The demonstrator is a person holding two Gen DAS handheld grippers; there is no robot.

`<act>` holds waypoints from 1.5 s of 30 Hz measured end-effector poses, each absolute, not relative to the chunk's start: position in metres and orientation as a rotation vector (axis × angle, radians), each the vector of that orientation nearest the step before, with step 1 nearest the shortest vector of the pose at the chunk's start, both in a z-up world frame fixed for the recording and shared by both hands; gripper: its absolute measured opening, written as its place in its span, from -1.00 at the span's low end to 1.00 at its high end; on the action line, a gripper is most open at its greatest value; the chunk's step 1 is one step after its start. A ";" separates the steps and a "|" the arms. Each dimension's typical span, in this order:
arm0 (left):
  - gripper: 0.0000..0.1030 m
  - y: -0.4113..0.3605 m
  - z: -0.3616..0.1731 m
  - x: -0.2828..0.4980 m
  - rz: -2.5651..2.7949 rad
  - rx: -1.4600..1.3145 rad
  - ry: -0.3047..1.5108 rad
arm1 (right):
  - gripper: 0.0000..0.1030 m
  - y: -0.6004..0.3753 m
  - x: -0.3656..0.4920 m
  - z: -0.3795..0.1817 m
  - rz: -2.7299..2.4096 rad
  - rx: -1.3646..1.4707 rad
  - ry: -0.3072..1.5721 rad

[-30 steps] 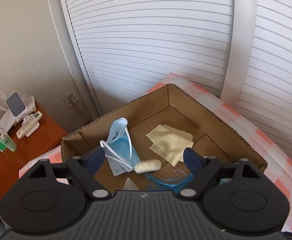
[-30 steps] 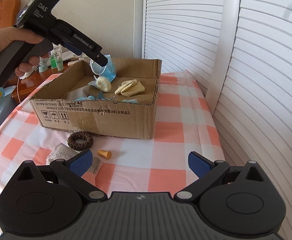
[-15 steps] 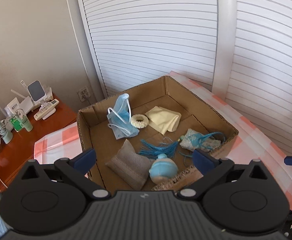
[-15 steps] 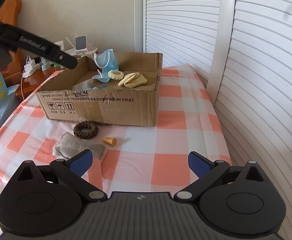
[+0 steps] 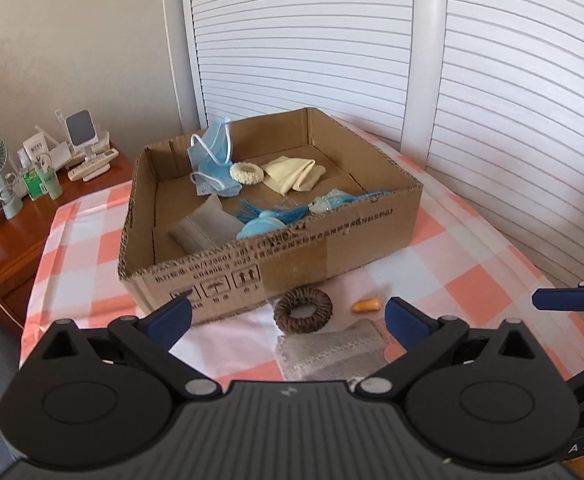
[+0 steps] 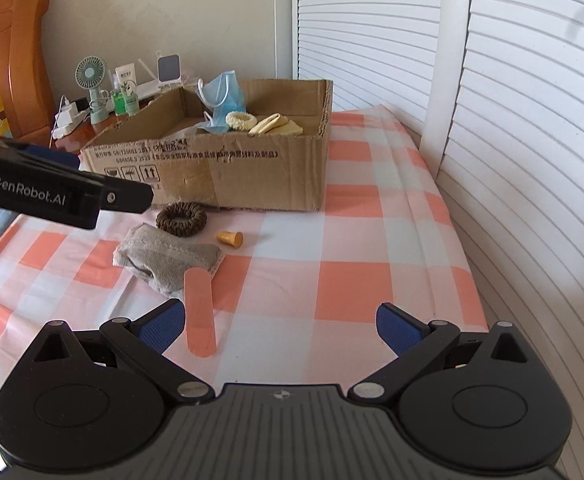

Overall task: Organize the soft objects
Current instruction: 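Move the left gripper to the grey cloth pouch while the right moves to the orange bandage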

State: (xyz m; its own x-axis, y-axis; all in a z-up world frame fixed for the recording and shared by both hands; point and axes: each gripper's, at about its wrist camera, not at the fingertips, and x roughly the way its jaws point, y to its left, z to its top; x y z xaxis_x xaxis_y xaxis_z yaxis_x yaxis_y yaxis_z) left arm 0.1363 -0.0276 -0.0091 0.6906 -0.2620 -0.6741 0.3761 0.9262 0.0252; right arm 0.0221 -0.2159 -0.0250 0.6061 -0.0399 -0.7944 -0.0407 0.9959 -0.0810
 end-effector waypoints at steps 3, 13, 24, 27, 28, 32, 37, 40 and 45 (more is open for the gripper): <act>0.99 -0.027 -0.019 0.130 -0.340 0.136 0.744 | 1.00 -0.214 0.022 -0.031 0.003 -0.125 0.935; 0.99 -0.018 -0.023 0.118 -0.261 0.136 0.726 | 1.00 -0.209 0.033 -0.052 0.074 -0.141 0.987; 0.99 -0.017 -0.033 0.122 -0.265 0.142 0.737 | 1.00 -0.202 0.059 -0.063 0.097 -0.181 0.991; 0.99 -0.017 -0.035 0.124 -0.274 0.137 0.745 | 1.00 -0.203 0.061 -0.065 0.083 -0.199 0.985; 0.99 -0.018 -0.035 0.124 -0.276 0.138 0.748 | 1.00 -0.205 0.061 -0.065 0.074 -0.202 0.982; 0.99 -0.024 -0.037 0.124 -0.296 0.152 0.750 | 1.00 -0.216 0.063 -0.064 0.014 -0.195 0.981; 0.99 -0.033 -0.040 0.124 -0.320 0.167 0.757 | 1.00 -0.232 0.061 -0.063 -0.031 -0.174 0.989; 0.99 -0.041 -0.042 0.126 -0.337 0.174 0.762 | 1.00 -0.232 0.055 -0.063 -0.002 -0.186 0.984; 0.99 -0.060 -0.053 0.137 -0.334 0.217 0.772 | 1.00 -0.231 0.050 -0.063 0.014 -0.177 0.976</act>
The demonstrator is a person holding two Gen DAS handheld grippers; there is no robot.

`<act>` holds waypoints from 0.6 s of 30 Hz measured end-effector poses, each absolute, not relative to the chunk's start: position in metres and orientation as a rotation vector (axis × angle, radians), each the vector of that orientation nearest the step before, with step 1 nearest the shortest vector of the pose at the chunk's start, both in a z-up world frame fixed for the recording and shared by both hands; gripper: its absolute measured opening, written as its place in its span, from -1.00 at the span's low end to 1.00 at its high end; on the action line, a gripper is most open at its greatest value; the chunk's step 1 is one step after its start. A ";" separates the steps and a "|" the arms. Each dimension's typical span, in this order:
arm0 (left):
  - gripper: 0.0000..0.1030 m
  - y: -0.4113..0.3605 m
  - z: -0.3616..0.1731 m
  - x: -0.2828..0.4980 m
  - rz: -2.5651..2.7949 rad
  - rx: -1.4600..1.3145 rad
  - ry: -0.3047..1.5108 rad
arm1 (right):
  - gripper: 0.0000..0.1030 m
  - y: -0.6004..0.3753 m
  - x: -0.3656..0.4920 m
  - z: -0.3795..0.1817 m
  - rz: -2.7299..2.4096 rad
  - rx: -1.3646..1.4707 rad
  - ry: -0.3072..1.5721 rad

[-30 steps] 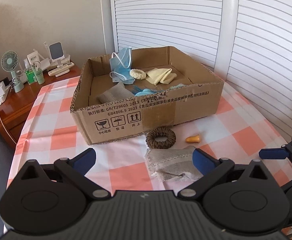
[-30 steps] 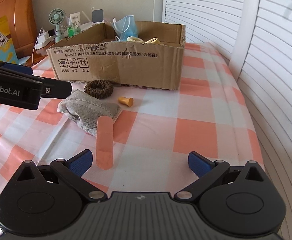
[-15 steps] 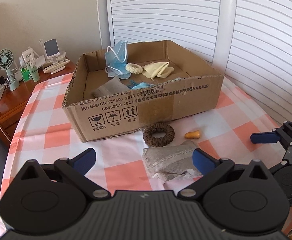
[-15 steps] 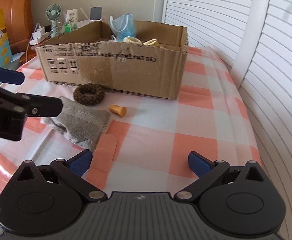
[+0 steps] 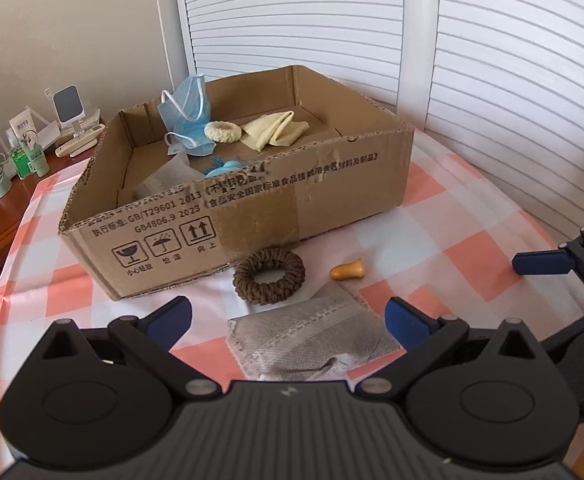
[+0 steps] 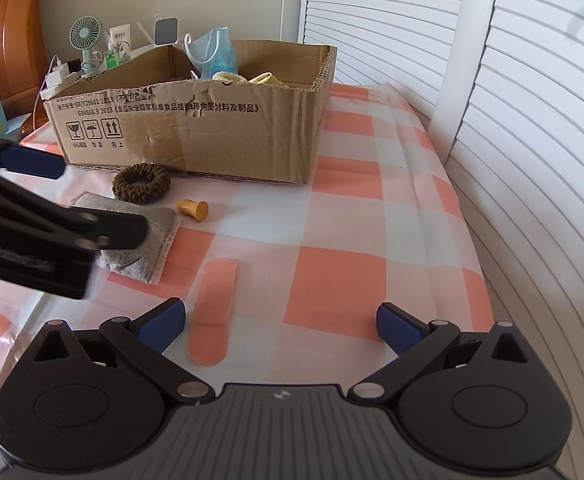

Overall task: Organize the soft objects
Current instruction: 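Move the left gripper to the grey cloth pouch while the right moves to the orange bandage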

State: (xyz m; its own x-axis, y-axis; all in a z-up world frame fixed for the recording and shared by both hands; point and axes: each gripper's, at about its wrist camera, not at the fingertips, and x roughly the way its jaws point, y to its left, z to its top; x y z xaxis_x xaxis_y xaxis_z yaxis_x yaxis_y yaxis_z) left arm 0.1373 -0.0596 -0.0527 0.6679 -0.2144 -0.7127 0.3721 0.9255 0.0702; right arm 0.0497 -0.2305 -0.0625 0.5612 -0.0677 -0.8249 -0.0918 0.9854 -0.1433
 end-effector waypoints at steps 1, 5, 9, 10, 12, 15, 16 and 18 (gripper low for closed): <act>0.99 -0.064 -0.057 0.140 -0.332 0.234 0.777 | 1.00 -0.230 0.049 -0.062 0.021 -0.178 0.977; 0.99 -0.066 -0.070 0.143 -0.324 0.236 0.805 | 1.00 -0.230 0.048 -0.062 0.034 -0.179 0.982; 0.99 -0.051 -0.070 0.140 -0.298 0.211 0.820 | 1.00 -0.229 0.048 -0.062 0.034 -0.179 0.983; 0.99 -0.046 -0.071 0.138 -0.290 0.212 0.820 | 1.00 -0.230 0.048 -0.062 0.034 -0.179 0.982; 0.99 -0.036 -0.072 0.135 -0.279 0.213 0.827 | 1.00 -0.230 0.047 -0.062 0.038 -0.180 0.982; 0.99 -0.024 -0.074 0.131 -0.274 0.191 0.843 | 1.00 -0.230 0.047 -0.062 0.041 -0.181 0.979; 0.99 -0.022 -0.076 0.130 -0.279 0.184 0.846 | 1.00 -0.230 0.047 -0.062 0.042 -0.181 0.978; 0.99 -0.019 -0.077 0.128 -0.292 0.170 0.844 | 1.00 -0.230 0.046 -0.062 0.043 -0.182 0.974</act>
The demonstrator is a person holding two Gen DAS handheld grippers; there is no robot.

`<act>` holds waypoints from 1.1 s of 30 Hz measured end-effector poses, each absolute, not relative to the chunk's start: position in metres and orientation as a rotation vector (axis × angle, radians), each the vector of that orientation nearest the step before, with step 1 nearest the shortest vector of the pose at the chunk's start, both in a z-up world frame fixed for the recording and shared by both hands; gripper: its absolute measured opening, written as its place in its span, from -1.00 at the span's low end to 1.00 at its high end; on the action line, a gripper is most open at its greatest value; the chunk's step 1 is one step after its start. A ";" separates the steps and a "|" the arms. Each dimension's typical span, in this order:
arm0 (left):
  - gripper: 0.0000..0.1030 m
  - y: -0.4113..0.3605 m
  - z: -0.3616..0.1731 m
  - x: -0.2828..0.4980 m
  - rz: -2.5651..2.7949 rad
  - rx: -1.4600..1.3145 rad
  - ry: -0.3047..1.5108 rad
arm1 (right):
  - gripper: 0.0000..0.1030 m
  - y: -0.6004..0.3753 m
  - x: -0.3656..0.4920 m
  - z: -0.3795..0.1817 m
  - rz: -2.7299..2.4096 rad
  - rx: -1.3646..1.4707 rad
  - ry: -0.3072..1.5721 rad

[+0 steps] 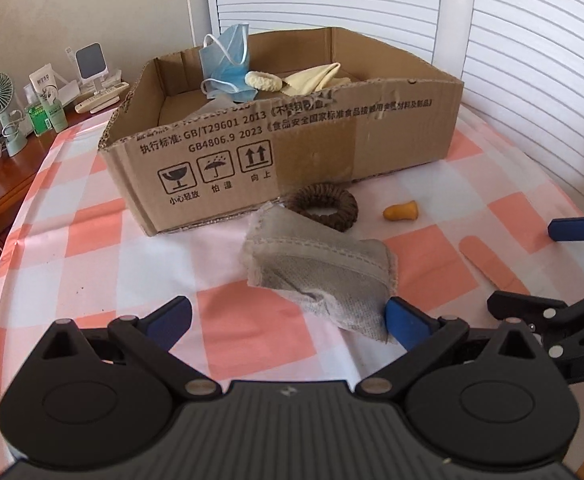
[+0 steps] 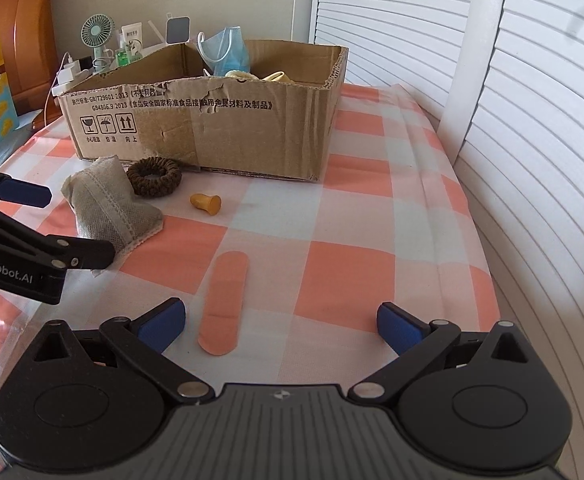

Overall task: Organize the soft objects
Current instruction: 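Move the left gripper to the grey cloth pouch while the right moves to the orange bandage, then grasp the grey cloth pouch with the left gripper while the right grasps the orange bandage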

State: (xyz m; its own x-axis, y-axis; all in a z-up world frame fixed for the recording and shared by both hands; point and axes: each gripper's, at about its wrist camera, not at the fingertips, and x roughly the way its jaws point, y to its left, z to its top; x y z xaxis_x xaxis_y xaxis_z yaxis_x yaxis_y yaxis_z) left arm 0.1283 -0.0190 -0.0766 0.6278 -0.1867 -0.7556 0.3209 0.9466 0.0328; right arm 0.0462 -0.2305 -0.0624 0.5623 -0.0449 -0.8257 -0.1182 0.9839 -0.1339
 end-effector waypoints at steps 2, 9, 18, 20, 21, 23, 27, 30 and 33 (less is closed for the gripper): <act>0.99 -0.021 -0.077 0.128 -0.305 0.170 0.842 | 1.00 -0.231 0.046 -0.062 0.045 -0.181 0.971; 0.99 -0.035 -0.081 0.129 -0.367 0.170 0.825 | 1.00 -0.230 0.045 -0.062 0.050 -0.183 0.970; 1.00 -0.028 -0.083 0.134 -0.405 0.157 0.824 | 1.00 -0.229 0.045 -0.062 0.062 -0.187 0.967; 1.00 -0.028 -0.084 0.136 -0.393 0.155 0.825 | 1.00 -0.230 0.045 -0.062 0.065 -0.188 0.965; 1.00 -0.028 -0.083 0.137 -0.378 0.153 0.828 | 1.00 -0.230 0.044 -0.062 0.067 -0.188 0.964; 0.99 -0.031 -0.080 0.136 -0.344 0.189 0.809 | 1.00 -0.230 0.044 -0.062 0.072 -0.189 0.962; 0.99 -0.041 -0.074 0.130 -0.345 0.298 0.746 | 1.00 -0.230 0.043 -0.062 0.075 -0.190 0.959; 0.98 -0.049 -0.072 0.129 -0.346 0.350 0.724 | 1.00 -0.230 0.043 -0.062 0.078 -0.190 0.957; 0.94 -0.053 -0.075 0.132 -0.356 0.363 0.736 | 1.00 -0.230 0.042 -0.062 0.082 -0.192 0.954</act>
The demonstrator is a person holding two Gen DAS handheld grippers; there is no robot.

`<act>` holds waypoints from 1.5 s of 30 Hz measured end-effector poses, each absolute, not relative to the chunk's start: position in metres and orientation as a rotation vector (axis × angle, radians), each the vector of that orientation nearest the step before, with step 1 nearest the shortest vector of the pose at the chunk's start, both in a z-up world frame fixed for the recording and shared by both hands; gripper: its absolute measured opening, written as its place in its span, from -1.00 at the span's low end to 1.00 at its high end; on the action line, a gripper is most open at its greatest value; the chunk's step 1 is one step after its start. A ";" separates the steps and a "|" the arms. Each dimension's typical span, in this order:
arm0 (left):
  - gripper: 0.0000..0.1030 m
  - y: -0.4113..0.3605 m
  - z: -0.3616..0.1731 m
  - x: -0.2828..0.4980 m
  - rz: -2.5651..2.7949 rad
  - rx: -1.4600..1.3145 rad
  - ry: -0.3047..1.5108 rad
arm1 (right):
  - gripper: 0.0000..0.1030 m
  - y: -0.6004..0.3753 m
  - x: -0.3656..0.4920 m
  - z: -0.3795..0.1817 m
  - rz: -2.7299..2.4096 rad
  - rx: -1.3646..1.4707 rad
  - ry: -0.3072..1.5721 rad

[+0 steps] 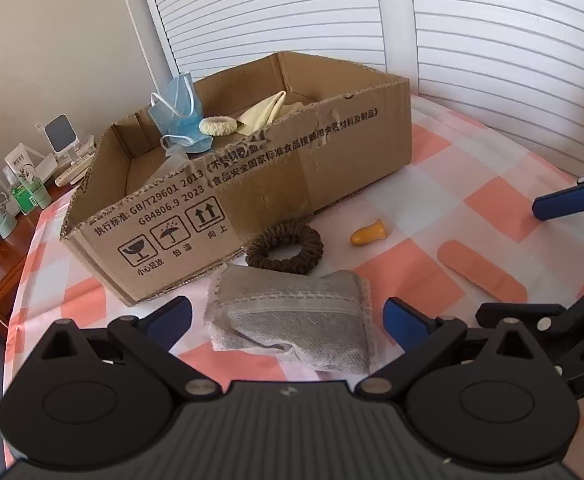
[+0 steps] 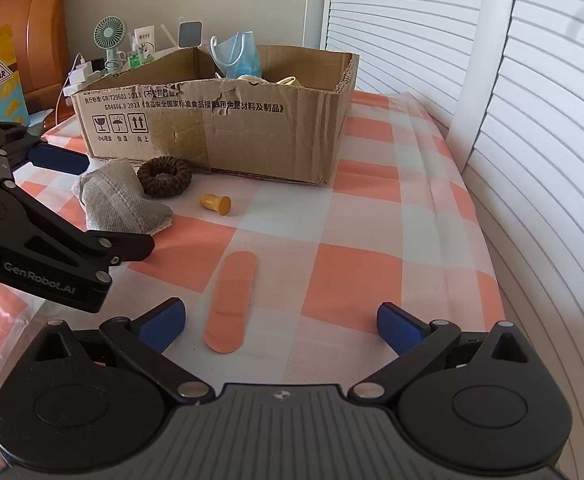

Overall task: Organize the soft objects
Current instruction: 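Grasp the grey cloth pouch with the left gripper while the right grasps the orange bandage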

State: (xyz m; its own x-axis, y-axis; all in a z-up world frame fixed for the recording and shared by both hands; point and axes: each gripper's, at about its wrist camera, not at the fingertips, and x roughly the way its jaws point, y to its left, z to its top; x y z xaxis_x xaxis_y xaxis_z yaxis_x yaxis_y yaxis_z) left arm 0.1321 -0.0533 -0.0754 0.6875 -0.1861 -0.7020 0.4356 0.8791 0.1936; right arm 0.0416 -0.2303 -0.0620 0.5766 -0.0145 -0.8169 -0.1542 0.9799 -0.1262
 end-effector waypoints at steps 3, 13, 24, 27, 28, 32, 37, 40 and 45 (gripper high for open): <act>0.87 -0.054 -0.077 0.135 -0.361 0.335 0.740 | 1.00 -0.230 0.041 -0.062 0.090 -0.194 0.951; 0.71 -0.050 -0.077 0.137 -0.365 0.305 0.736 | 1.00 -0.218 0.040 -0.063 0.145 -0.224 0.931; 0.59 -0.039 -0.078 0.146 -0.402 0.216 0.777 | 0.95 -0.210 0.042 -0.065 0.181 -0.237 0.916; 0.35 -0.035 -0.078 0.147 -0.418 0.162 0.792 | 0.73 -0.207 0.041 -0.063 0.198 -0.240 0.904; 0.33 -0.035 -0.077 0.147 -0.414 0.160 0.791 | 0.63 -0.206 0.041 -0.062 0.202 -0.242 0.901; 0.32 -0.033 -0.077 0.145 -0.408 0.165 0.788 | 0.38 -0.203 0.041 -0.060 0.219 -0.244 0.895; 0.30 -0.030 -0.076 0.145 -0.411 0.154 0.789 | -0.12 -0.203 0.043 -0.059 0.221 -0.236 0.896; 0.22 -0.029 -0.076 0.146 -0.418 0.145 0.790 | -0.39 -0.202 0.043 -0.058 0.213 -0.241 0.895; 0.14 -0.026 -0.075 0.145 -0.433 0.142 0.787 | -0.57 -0.202 0.043 -0.058 0.199 -0.244 0.898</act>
State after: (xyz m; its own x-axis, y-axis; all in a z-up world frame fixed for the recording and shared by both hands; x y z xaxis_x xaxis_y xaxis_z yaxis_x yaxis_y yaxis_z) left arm 0.1450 -0.0264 -0.0753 0.6235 -0.3240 -0.7115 0.4281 0.9030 -0.0360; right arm 0.0426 -0.2022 -0.0578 0.6081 0.0687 -0.7909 -0.2716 0.9542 -0.1259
